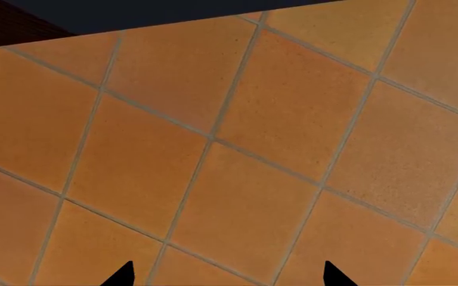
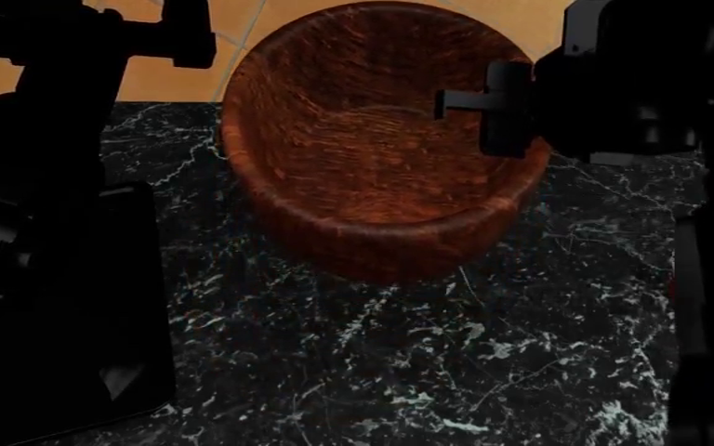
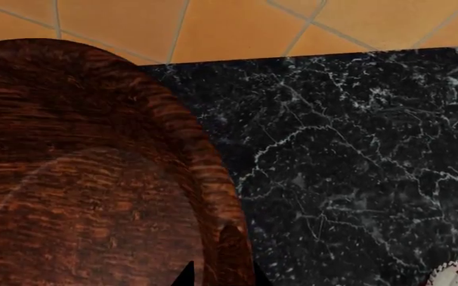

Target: Move the fresh-baked cupcake off the tray onto the counter, and place the bowl used for mixing into the sink.

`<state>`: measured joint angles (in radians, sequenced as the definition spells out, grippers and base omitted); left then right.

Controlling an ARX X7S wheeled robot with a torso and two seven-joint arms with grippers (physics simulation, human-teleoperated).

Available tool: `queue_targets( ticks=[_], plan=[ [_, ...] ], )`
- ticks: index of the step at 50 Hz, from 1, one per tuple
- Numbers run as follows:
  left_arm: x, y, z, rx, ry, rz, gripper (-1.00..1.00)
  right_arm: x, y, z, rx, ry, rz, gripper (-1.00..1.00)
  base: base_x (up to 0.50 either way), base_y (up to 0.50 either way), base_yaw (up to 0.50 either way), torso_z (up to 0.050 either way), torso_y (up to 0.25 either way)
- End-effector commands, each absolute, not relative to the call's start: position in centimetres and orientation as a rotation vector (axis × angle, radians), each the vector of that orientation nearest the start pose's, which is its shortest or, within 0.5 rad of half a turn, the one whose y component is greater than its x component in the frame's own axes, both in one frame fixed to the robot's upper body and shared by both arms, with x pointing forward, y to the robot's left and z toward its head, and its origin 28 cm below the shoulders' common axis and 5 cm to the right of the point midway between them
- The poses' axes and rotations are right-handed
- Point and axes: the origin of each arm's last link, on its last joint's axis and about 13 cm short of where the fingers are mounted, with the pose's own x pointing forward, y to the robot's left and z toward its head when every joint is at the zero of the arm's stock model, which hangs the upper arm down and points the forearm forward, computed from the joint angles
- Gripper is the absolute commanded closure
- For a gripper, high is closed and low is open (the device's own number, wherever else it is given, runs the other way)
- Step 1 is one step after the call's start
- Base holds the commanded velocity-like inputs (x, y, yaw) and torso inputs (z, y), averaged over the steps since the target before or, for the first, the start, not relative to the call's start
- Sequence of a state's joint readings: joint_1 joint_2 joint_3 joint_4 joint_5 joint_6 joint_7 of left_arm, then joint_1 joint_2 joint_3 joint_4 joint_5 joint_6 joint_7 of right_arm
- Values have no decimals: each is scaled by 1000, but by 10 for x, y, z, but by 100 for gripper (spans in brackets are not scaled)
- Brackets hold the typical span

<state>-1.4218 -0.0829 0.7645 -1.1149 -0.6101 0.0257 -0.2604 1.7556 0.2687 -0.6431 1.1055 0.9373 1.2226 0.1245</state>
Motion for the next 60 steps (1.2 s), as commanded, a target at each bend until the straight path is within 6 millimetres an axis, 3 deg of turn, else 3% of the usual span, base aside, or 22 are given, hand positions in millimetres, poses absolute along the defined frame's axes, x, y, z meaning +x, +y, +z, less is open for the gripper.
queue_targets(
  ticks=[1,22,39,60],
  plan=[
    [437,189,251,151,-264,52,-100,387,-146,334,121,648,113,100,0,0,0,0,0],
    [438,189,249,156,-255,51,-100,387,-146,335,118,651,103,100,-12,0,0,0,0],
    [437,188,249,153,-257,48,-100,389,-144,333,114,661,125,100,-499,61,0,0,0],
    [437,189,249,152,-260,47,-100,389,-143,332,92,664,147,100,-317,277,0,0,0]
  ],
)
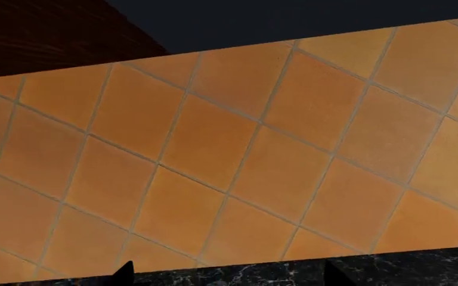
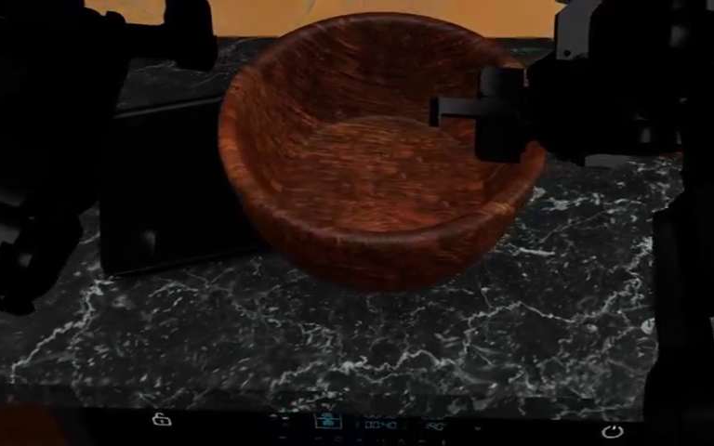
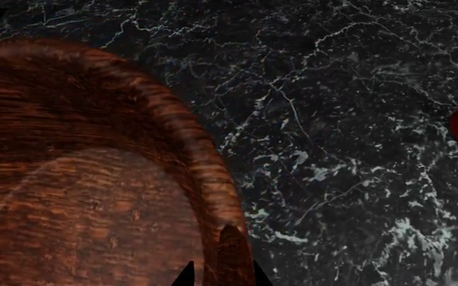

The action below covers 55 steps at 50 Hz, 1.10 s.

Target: Move the fresh-baked cupcake off the tray onto the counter, and place the bowl used for mixing into the sink.

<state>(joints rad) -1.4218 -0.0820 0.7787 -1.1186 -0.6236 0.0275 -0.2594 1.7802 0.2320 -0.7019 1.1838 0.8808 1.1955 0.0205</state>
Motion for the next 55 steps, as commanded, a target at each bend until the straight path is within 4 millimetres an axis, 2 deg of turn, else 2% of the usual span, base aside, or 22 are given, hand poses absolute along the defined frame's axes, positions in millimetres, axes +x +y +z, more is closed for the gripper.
queue_targets(
  ticks=[1,25,55],
  plan=[
    [437,189,249,152,-259,47,-100,389,-143,332,91,663,149,100,-261,360,0,10,0],
    [437,189,250,150,-263,47,-100,389,-143,331,89,661,153,100,-230,445,0,0,0],
    [442,198,254,152,-263,154,-100,385,-152,332,109,641,112,100,-188,500,0,0,0]
  ],
)
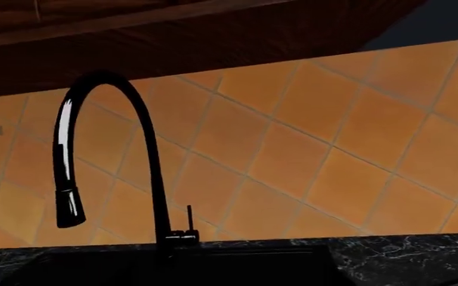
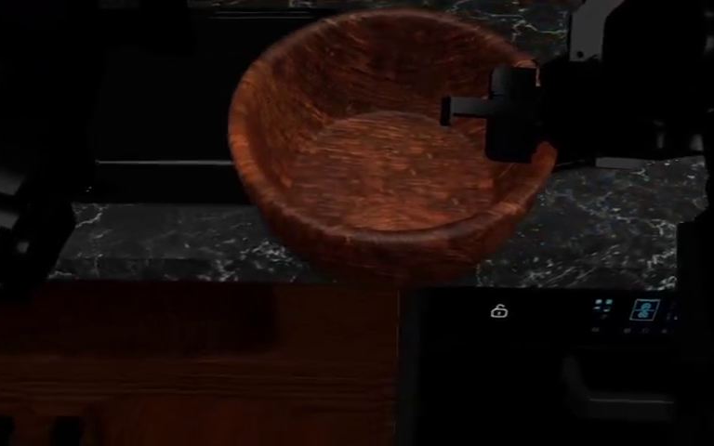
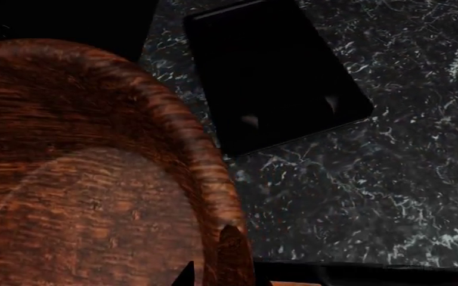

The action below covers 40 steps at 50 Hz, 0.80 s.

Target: Move the fresh-baked cupcake off the tray onto the counter, and place the bowl used for mixing into the sink.

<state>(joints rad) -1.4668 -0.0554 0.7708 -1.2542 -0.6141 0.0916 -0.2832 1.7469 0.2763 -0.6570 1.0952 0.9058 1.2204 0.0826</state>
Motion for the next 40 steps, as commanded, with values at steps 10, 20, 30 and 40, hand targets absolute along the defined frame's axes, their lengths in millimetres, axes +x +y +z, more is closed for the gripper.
queue_targets(
  ticks=[10,20,30,40],
  plan=[
    [442,198,252,152,-257,167,-100,385,-152,330,109,640,120,100,-178,500,0,0,0],
    [442,198,253,151,-258,161,-100,387,-150,330,101,636,122,100,-68,500,0,0,0],
    [442,198,253,149,-257,155,-100,386,-150,329,94,640,127,100,27,500,0,0,0],
    [442,197,252,150,-256,153,-100,385,-152,331,94,637,117,100,155,500,0,0,0]
  ],
)
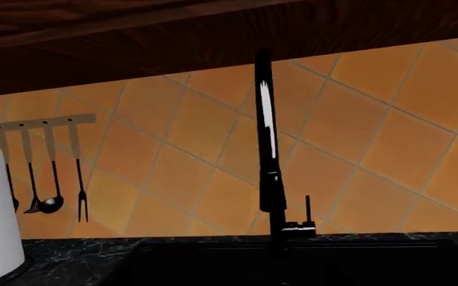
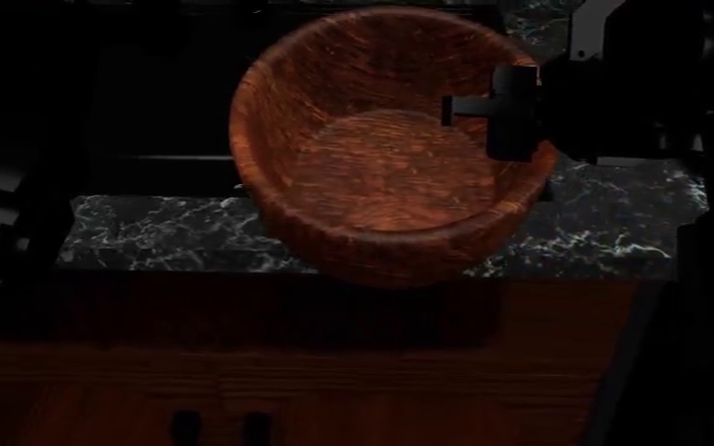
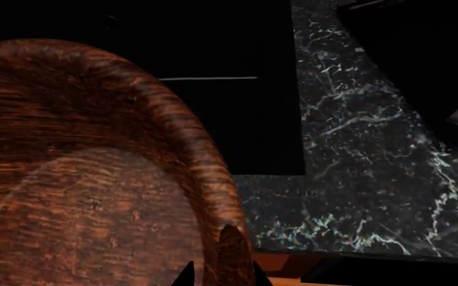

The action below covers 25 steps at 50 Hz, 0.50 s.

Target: Move the fresh-baked cupcake off the tray onto the counter, and place the bowl used for mixing into the sink.

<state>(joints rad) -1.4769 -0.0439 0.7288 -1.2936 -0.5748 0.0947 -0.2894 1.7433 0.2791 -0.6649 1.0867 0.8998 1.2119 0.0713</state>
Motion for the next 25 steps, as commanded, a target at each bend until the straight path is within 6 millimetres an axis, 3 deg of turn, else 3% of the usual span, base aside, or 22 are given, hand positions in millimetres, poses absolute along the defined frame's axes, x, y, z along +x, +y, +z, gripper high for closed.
queue_targets(
  ticks=[1,25],
  plan=[
    [442,197,252,150,-255,154,-100,386,-152,330,95,636,118,100,184,500,0,0,0],
    [442,198,253,149,-257,157,-100,381,-159,328,112,629,83,100,213,500,0,0,0]
  ],
)
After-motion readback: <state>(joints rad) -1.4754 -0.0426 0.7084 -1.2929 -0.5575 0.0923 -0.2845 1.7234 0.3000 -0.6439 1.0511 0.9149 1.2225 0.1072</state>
